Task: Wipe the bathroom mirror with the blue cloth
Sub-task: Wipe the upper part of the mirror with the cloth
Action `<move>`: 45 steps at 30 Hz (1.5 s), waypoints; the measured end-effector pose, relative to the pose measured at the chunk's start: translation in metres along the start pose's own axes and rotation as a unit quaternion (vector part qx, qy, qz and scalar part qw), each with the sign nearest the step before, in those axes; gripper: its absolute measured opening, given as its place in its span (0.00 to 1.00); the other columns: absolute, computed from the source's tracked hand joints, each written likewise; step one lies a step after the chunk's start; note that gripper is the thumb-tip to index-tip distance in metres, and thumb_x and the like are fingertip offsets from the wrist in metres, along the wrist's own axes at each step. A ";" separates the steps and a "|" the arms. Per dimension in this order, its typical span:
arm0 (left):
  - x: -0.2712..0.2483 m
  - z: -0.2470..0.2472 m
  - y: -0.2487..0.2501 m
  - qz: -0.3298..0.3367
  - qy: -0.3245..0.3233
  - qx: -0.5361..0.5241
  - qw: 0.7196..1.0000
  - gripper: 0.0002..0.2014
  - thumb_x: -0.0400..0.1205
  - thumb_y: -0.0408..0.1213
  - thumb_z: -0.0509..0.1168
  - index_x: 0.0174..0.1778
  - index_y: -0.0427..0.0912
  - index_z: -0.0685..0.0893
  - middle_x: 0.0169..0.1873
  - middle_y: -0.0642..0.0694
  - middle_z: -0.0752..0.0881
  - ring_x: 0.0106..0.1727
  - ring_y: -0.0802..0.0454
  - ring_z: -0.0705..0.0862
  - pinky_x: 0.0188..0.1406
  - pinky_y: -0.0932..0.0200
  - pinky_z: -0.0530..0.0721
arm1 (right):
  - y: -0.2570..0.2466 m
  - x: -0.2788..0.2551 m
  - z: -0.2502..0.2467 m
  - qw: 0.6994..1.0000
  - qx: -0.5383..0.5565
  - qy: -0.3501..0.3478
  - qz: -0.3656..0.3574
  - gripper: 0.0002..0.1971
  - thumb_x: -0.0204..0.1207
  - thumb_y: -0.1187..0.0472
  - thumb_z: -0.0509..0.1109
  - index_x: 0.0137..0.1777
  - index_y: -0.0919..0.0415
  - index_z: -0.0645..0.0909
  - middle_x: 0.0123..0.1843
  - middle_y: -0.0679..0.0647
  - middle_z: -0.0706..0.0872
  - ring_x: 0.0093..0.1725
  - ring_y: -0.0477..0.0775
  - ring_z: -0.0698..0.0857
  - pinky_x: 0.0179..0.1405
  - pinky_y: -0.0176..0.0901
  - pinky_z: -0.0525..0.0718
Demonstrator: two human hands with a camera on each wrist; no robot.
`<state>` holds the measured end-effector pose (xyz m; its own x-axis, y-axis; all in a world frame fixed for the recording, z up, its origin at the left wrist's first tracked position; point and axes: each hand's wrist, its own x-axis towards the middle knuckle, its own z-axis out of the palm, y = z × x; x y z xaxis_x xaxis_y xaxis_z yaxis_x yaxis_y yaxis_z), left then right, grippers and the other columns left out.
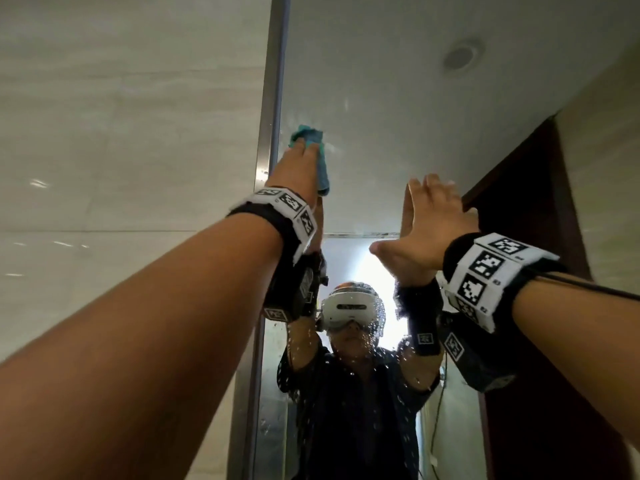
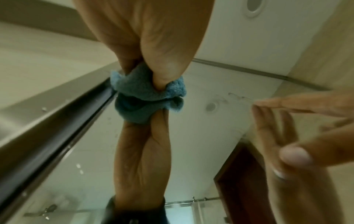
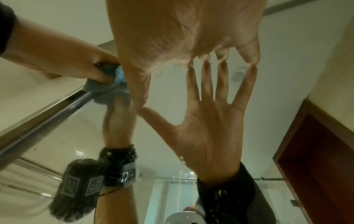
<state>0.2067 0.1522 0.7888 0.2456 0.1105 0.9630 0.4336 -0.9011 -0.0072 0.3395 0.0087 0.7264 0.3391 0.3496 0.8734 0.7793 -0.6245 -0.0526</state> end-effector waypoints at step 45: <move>-0.086 0.018 -0.011 -0.017 0.031 -0.061 0.998 0.27 0.82 0.30 0.59 0.78 0.41 0.63 0.80 0.39 0.58 0.79 0.44 0.60 0.76 0.57 0.57 | -0.027 -0.029 0.008 0.995 0.021 -0.085 -0.045 0.63 0.60 0.34 0.76 0.81 0.46 0.31 0.81 0.50 0.26 0.81 0.57 0.31 0.78 0.70 0.43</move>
<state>0.1969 0.1602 0.7012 0.1780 0.1187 0.9769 0.3301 -0.9424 0.0544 0.3128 0.0209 0.6987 0.3482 0.5186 0.7809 0.8306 -0.5569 -0.0005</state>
